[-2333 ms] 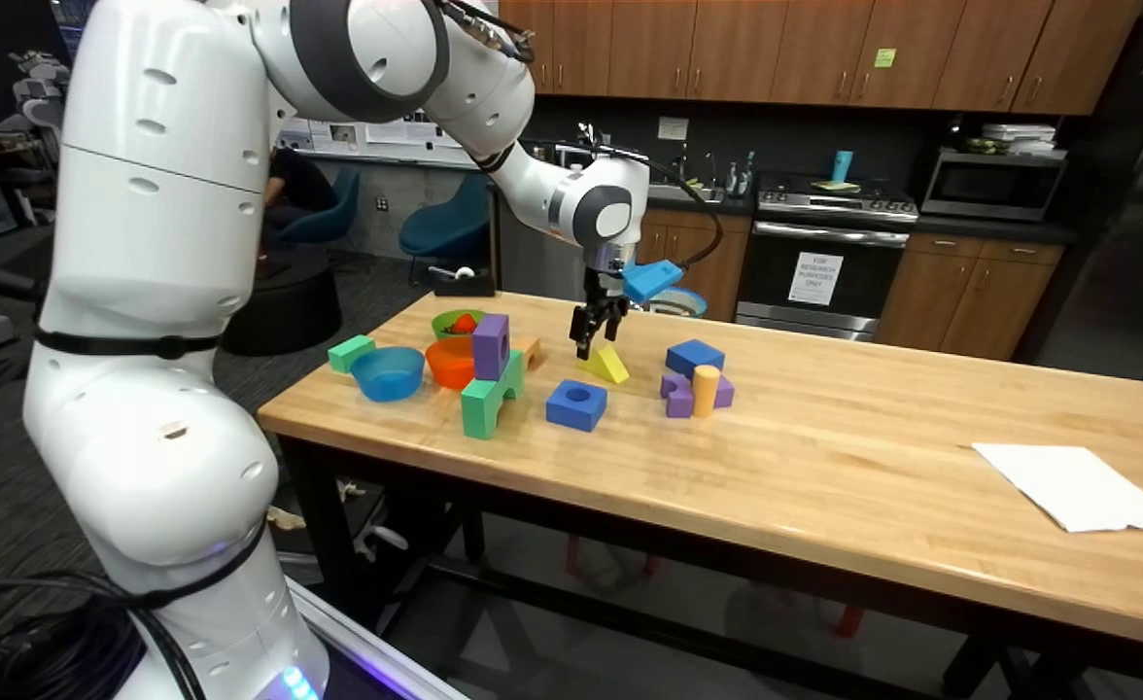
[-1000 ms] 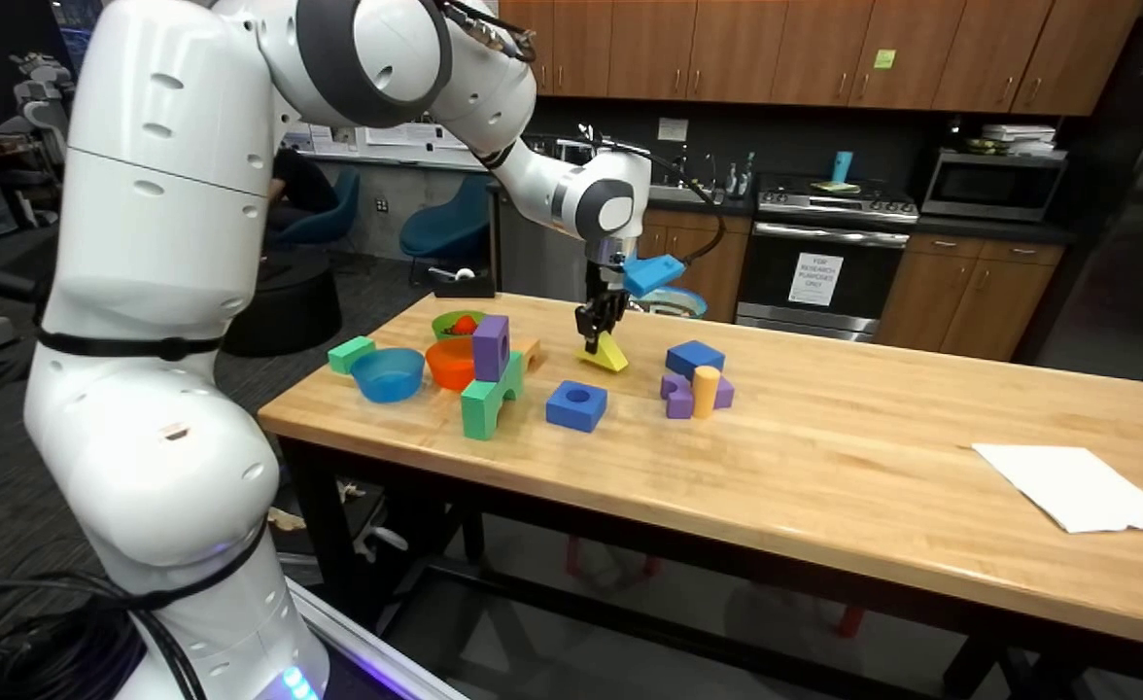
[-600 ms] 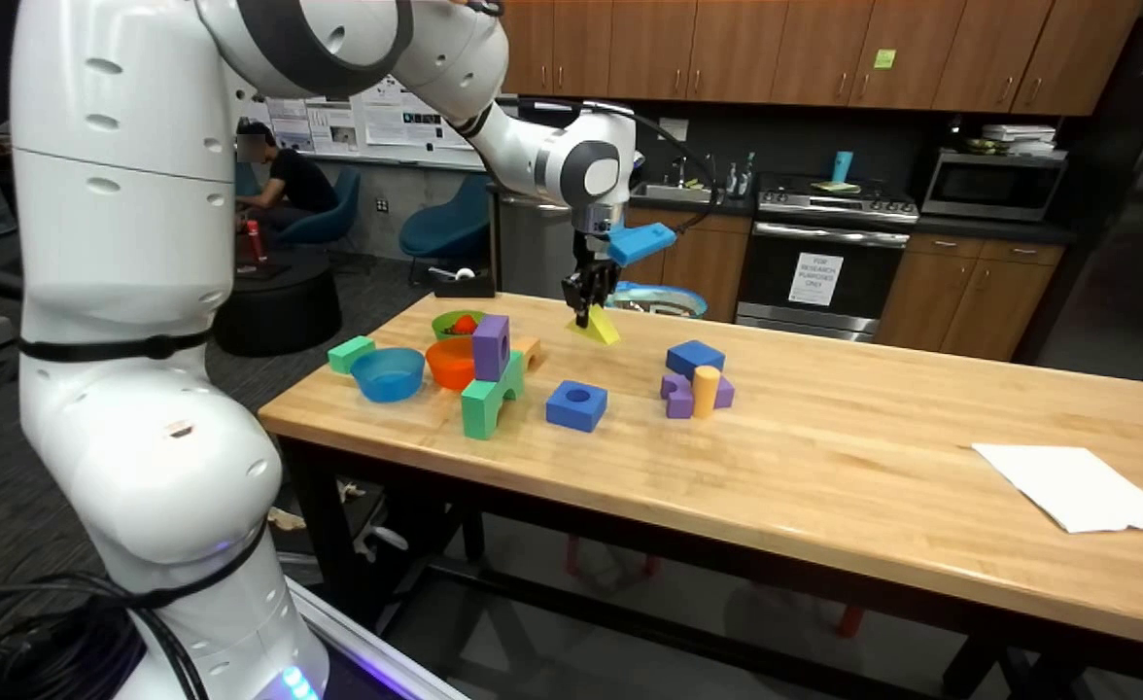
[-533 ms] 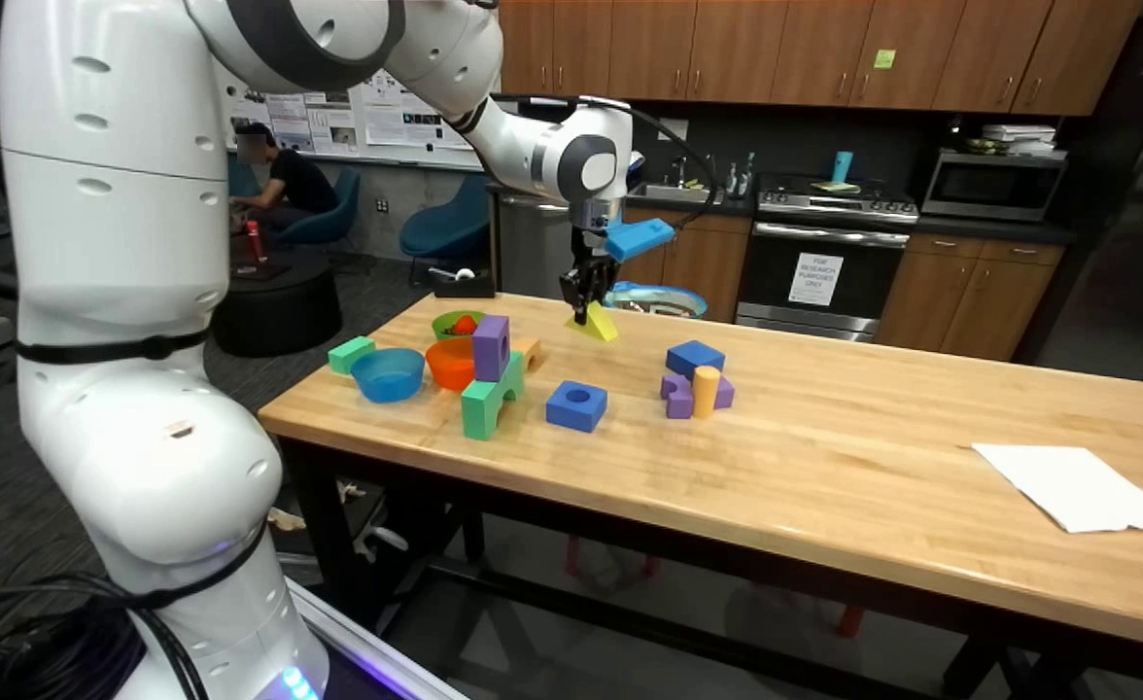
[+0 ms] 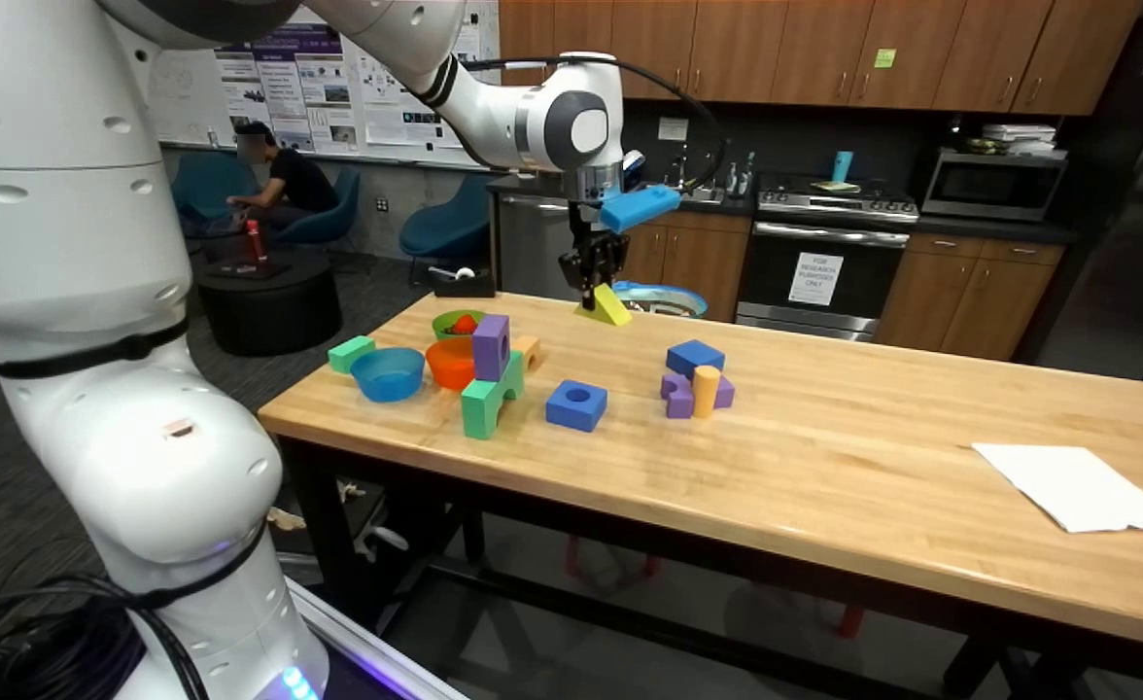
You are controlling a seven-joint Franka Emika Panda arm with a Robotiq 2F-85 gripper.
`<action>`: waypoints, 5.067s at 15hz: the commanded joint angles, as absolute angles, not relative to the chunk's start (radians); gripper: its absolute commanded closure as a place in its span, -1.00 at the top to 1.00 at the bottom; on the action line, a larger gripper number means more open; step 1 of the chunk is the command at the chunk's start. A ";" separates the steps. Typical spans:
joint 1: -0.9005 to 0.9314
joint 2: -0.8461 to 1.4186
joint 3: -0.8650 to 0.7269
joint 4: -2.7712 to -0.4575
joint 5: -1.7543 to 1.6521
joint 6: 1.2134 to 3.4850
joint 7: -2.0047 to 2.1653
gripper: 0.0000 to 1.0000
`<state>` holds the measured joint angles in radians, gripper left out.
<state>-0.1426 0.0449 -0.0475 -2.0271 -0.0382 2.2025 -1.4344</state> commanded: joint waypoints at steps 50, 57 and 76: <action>0.032 -0.612 -0.030 -2.622 -0.195 2.283 -0.425 -0.69; 0.059 -0.658 -0.022 -2.676 -0.192 2.285 -0.398 -0.69; 0.083 -0.641 -0.014 -2.631 -0.182 2.260 -0.391 -0.69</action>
<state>0.0681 -0.6490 -0.0039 -2.6535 -0.1720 2.2766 -0.3999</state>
